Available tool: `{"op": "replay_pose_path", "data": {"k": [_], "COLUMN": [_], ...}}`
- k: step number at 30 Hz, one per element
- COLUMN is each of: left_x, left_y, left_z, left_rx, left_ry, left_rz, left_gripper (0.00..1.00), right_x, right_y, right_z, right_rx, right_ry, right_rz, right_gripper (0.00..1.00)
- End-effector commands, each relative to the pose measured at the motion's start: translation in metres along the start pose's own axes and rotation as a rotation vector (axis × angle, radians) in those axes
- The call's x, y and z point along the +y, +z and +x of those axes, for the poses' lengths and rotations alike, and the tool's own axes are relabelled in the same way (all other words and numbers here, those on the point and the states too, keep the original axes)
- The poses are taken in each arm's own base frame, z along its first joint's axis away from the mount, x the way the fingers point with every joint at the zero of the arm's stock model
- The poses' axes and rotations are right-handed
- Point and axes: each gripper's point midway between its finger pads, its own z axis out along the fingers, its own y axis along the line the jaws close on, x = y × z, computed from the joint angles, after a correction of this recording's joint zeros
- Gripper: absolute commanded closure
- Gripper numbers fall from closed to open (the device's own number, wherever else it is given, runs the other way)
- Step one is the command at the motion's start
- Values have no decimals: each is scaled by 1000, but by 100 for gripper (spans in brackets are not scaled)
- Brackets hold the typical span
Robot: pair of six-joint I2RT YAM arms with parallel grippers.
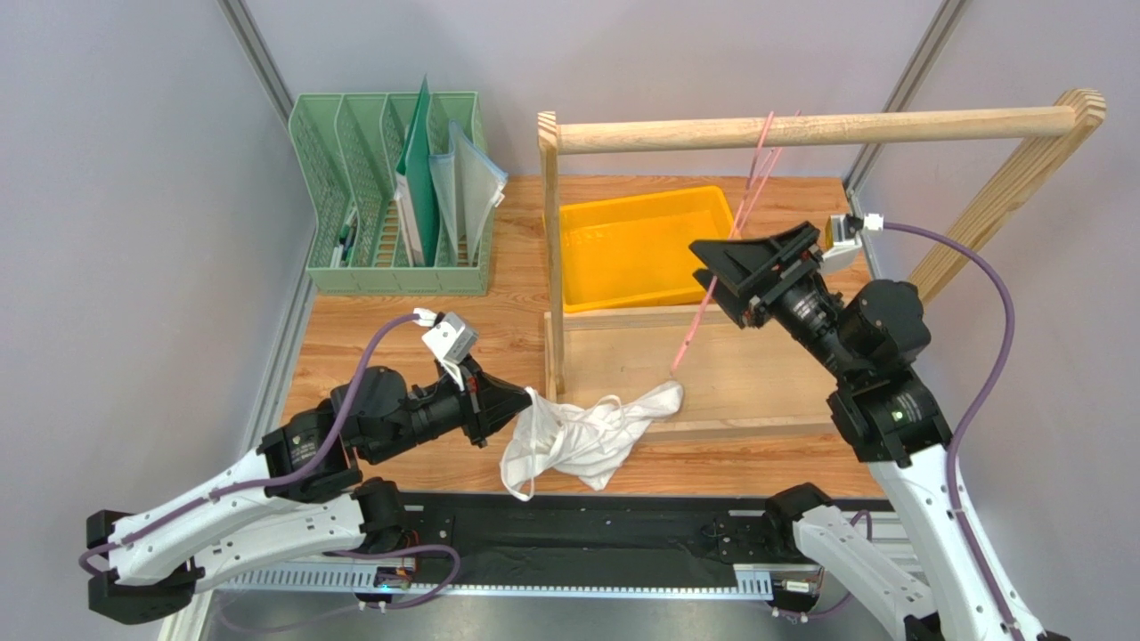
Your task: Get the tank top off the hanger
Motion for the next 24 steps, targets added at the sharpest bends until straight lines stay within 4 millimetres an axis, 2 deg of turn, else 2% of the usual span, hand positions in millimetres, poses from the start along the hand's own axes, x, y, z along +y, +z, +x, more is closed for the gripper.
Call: {"op": "replay_pose_path", "data": {"k": [1, 3, 5, 9, 10, 12, 13, 15, 16, 17, 18, 20, 21, 22, 23, 24], "left_x": [-10, -10, -10, -12, -12, -12, -13, -13, -14, -14, -14, -13, -13, -12, -12, -12], "left_y": [6, 8, 10, 13, 13, 15, 16, 17, 18, 19, 19, 20, 20, 21, 21, 22], "left_z": [-9, -10, -9, -11, -11, -10, -10, -11, -11, -10, -10, -9, -9, -8, -8, -7], "left_rx": [-24, -20, -17, -18, -20, -14, -14, -12, -12, -8, -8, -4, -6, -5, -4, -3], "left_ry": [-3, 1, 4, 5, 5, 6, 7, 4, 4, 3, 3, 2, 2, -2, -1, -4], "left_rz": [34, 35, 34, 38, 39, 37, 39, 40, 41, 43, 41, 36, 35, 31, 33, 31], "left_gripper": [100, 100, 100, 100, 100, 100, 100, 100, 100, 100, 100, 100, 100, 100, 100, 100], "right_x": [-28, -47, -57, -97, -111, -125, -141, -150, -167, -172, -179, -197, -200, -212, -221, -221], "right_y": [-41, -57, -74, -109, -112, -116, -115, -103, -97, -92, -79, -70, -60, -54, -49, -41], "right_z": [11, 12, 9, 8, 9, 13, 19, 30, 38, 48, 51, 69, 72, 83, 86, 86], "right_rx": [8, 0, -31, -56, -53, -45, -21, 39, 80, 135, 169, 278, 297, 357, 367, 365], "right_ry": [-158, -218, -288, -357, -359, -358, -345, -328, -309, -295, -288, -271, -282, -287, -305, -333], "right_rz": [128, 210, 251, 429, 467, 495, 526, 503, 525, 511, 504, 504, 482, 498, 516, 501], "right_gripper": [16, 15, 14, 13, 13, 13, 14, 14, 15, 15, 15, 16, 16, 15, 15, 15]}}
